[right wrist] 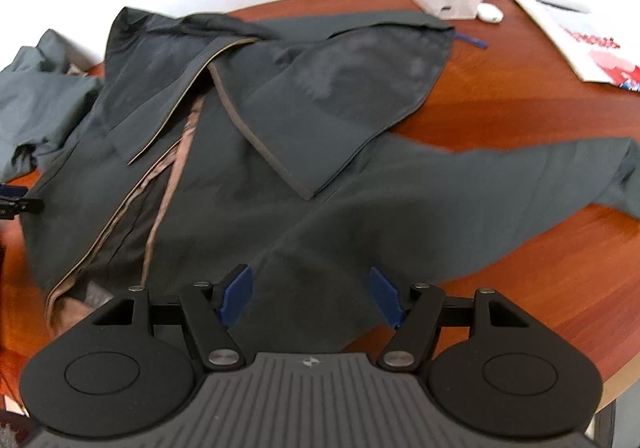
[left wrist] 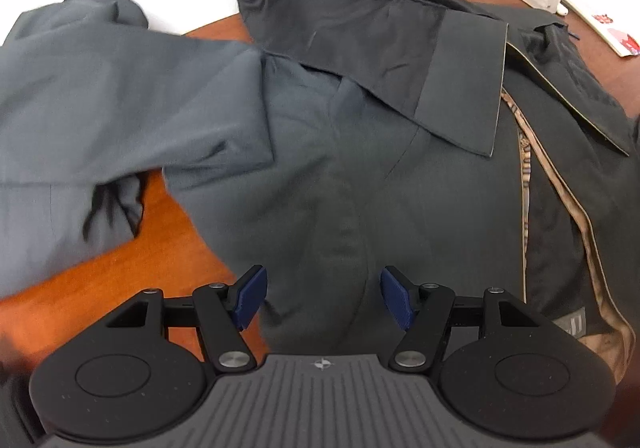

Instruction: Fold clothes

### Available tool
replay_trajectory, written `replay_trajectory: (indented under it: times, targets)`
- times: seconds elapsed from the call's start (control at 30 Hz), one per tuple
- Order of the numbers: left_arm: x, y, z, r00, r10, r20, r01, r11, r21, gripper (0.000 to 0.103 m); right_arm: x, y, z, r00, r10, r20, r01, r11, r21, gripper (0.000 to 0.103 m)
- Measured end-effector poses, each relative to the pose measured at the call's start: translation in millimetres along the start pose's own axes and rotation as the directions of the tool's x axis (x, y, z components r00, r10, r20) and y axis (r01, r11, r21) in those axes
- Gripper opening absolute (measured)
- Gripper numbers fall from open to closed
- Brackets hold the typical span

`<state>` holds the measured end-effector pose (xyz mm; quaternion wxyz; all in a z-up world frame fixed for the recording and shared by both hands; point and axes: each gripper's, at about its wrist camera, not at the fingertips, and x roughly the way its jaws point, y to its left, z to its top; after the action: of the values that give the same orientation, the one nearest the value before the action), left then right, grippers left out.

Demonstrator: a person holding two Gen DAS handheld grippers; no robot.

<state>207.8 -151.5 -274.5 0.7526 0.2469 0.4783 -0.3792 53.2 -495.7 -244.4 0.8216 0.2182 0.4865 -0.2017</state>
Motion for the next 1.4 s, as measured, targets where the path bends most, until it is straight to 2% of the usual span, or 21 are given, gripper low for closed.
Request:
replay_trajectory:
  times: [0.17,0.37,0.43,0.5,0.53,0.57,0.6,0.73,0.8,1.03,1.23,1.4]
  targets:
    - [-4,1,-5,1.000,-0.011,0.014,0.011,1.000,0.017,0.064,2,26,-18,0.999,0.041,-0.012,-0.041,0.999,0.003,0.075]
    - [0,2,-9,0.999,-0.035,0.007,0.034,0.998,0.060,0.063,12,44,-34,1.000,0.008,-0.021,-0.008,1.000,-0.005,0.075]
    - [4,0,-11,0.999,-0.050,-0.003,0.050,0.995,0.092,0.042,15,48,-37,1.000,-0.016,-0.016,0.015,1.000,-0.011,0.074]
    - [5,-4,-12,0.999,-0.050,-0.004,0.050,0.993,0.108,0.036,17,49,-40,0.999,-0.041,-0.013,0.041,0.999,-0.017,0.066]
    - [6,-6,-13,0.999,-0.044,-0.002,0.044,0.992,0.121,0.034,18,49,-41,0.999,-0.053,-0.012,0.052,0.998,-0.020,0.058]
    - [7,-11,-15,1.000,-0.031,0.001,0.030,0.989,0.145,0.034,19,49,-42,0.998,-0.064,-0.011,0.064,0.998,-0.021,0.045]
    - [7,-13,-16,1.000,-0.023,0.002,0.022,0.988,0.153,0.033,19,48,-42,0.997,-0.081,-0.011,0.081,0.996,-0.022,0.040]
    - [6,-15,-20,0.999,-0.031,-0.016,0.033,0.991,0.132,0.033,18,42,-44,0.993,-0.119,-0.021,0.118,0.993,-0.031,0.031]
    - [4,-18,-24,0.999,-0.037,-0.023,0.040,0.991,0.129,0.033,17,39,-44,0.990,-0.140,-0.027,0.138,0.989,-0.052,0.031]
    - [-7,-46,-38,0.998,-0.057,-0.040,0.060,0.993,0.098,0.033,13,3,-43,0.982,-0.180,-0.048,0.175,0.980,-0.098,0.031]
    - [-19,-101,-47,0.997,-0.068,-0.048,0.068,0.998,0.005,0.033,10,-40,-37,0.979,-0.196,-0.058,0.185,0.969,-0.164,0.031]
    - [-22,-132,-47,0.998,-0.044,-0.054,0.039,0.996,-0.086,0.033,8,-82,-36,0.982,-0.179,-0.056,0.161,0.960,-0.228,0.031]
